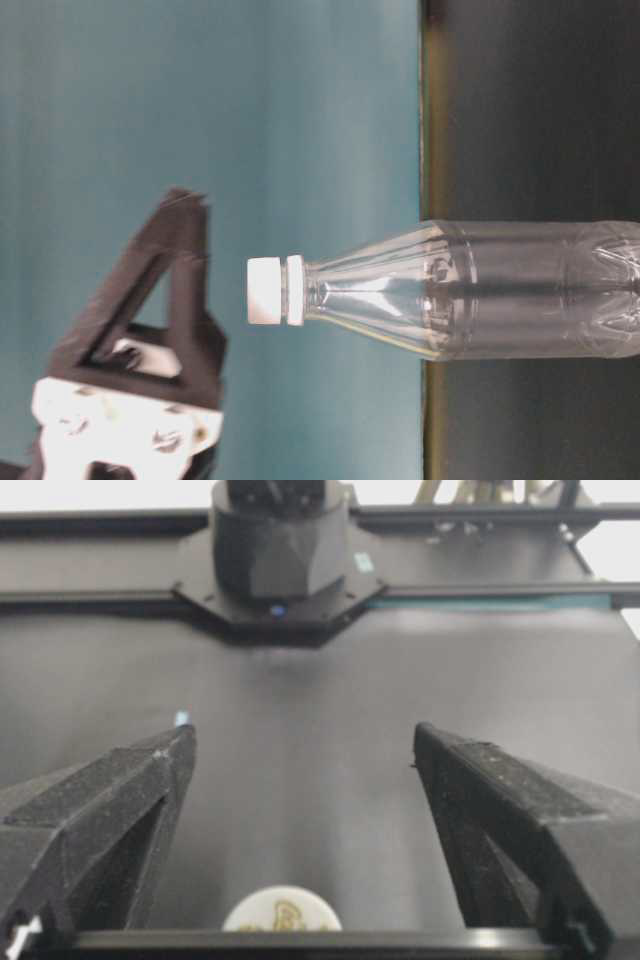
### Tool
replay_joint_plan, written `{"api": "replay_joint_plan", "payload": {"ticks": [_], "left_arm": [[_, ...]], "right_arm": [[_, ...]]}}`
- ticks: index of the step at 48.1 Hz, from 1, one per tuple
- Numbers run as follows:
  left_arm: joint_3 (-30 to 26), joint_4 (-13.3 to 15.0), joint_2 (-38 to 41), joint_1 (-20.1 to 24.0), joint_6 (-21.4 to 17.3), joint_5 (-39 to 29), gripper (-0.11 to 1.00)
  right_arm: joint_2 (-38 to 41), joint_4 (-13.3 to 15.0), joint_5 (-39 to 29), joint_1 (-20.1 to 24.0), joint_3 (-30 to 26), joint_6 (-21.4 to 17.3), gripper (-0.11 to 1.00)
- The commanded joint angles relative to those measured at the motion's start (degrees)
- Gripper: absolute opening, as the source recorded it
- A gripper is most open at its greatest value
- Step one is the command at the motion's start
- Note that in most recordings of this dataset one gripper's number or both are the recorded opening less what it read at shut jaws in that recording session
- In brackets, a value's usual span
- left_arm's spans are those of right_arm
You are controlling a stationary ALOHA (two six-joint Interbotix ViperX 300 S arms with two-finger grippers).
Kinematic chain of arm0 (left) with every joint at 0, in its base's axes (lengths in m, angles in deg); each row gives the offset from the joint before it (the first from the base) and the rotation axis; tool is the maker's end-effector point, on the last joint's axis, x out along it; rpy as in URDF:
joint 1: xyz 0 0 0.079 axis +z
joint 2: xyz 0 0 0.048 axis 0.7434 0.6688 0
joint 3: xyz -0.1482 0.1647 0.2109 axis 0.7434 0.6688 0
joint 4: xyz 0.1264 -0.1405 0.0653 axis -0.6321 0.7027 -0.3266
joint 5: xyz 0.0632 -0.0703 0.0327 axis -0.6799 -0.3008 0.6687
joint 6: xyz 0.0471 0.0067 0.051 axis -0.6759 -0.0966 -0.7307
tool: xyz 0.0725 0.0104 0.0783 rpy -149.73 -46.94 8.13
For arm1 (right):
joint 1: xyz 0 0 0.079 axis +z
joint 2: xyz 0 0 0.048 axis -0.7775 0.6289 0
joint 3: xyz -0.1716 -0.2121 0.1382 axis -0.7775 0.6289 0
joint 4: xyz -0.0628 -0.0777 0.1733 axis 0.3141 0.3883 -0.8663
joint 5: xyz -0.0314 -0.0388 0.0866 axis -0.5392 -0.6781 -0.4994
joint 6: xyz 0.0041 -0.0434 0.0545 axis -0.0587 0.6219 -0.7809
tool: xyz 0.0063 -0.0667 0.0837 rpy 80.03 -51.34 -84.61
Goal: Open the bottle cap by holding the bottle with the left arm and twisting the cap with the right arm.
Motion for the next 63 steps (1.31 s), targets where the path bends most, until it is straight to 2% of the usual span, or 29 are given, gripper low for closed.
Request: {"api": "replay_joint_plan", "payload": {"ticks": [1,12,20,39,50,63], "left_arm": [[0.4,-0.3,0.4,0.6,0.2,1.3,0.94],[3.8,-0.3,2.5,1.2,1.5,2.1,0.94],[6.2,-0.3,5.4,1.5,3.5,6.6,0.94],[7.0,-0.3,12.8,1.3,5.5,8.4,0.94],[6.6,-0.3,16.7,0.6,5.9,8.3,0.95],[7.2,-0.3,20.2,0.1,9.7,8.1,0.98]], "right_arm": [[-0.1,-0.2,-0.5,-1.1,-1.4,-1.5,0.00],[-0.3,-0.2,-0.6,-1.1,-1.2,-2.1,0.00],[-0.3,-0.2,-0.6,-1.1,-1.2,-2.4,0.00],[0.0,-0.2,-1.2,-1.2,-0.7,-6.9,0.00],[0.0,-0.2,-1.3,-1.2,-0.7,-7.2,0.00],[-0.1,-0.2,-1.3,-1.2,-0.7,-7.3,0.00]]}}
